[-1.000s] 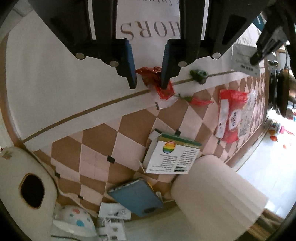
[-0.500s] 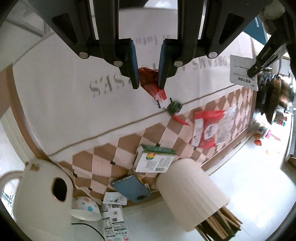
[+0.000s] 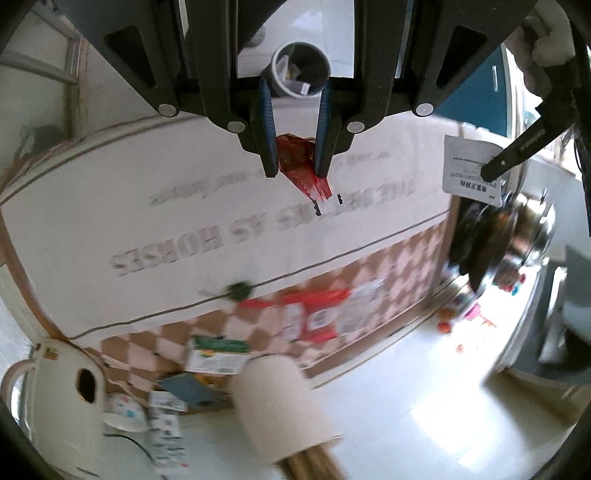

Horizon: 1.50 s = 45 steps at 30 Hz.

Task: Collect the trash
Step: 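Carry the sachet and red wrapper down over the bin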

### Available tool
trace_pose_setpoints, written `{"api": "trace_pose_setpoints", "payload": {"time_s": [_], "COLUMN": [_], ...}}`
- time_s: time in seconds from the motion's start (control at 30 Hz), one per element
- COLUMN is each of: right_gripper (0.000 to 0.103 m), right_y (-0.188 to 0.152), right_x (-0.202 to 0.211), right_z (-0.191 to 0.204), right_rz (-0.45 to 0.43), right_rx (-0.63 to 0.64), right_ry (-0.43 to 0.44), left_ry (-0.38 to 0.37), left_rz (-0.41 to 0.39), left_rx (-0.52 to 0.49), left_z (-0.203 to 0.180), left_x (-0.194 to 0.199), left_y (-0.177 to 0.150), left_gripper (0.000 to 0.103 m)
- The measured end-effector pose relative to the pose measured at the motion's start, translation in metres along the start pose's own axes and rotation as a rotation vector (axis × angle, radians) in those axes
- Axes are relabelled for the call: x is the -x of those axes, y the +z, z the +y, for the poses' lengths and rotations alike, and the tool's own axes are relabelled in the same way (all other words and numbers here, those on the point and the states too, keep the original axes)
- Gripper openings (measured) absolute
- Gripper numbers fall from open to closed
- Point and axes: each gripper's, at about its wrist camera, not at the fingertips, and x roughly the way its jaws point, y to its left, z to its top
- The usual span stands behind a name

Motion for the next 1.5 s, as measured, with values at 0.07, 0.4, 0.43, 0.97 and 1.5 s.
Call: {"api": "trace_pose_setpoints", "payload": {"time_s": [0.07,0.4,0.43,0.97,1.5], "right_gripper": [0.021,0.021,0.021,0.02,0.022], "right_y": [-0.023,-0.145,-0.156,-0.319,-0.434], "right_x": [0.004,-0.027,-0.036,-0.292,-0.543], "right_z": [0.023,0.107,0.111,0.066,-0.001], "right_rz": [0.003,0.102,0.127,0.507,0.712], "right_rx": [0.032,0.169,0.178,0.202,0.229], "right_ry": [0.018,0.018,0.015,-0.029,-0.072], "left_ry": [0.012,0.072,0.068,-0.113,-0.053], "left_rz": [-0.014,0.12,0.147,0.642,0.793], "left_rx": [0.003,0.093,0.112,0.447,0.451], "left_z": [0.02,0.113,0.121,0.196,0.22], "left_x": [0.013,0.002,-0.008,-0.298,-0.473], "left_y": [-0.017,-0.124,-0.133,-0.315,-0.431], "left_gripper": [0.001,0.001,0.001,0.002,0.024]}}
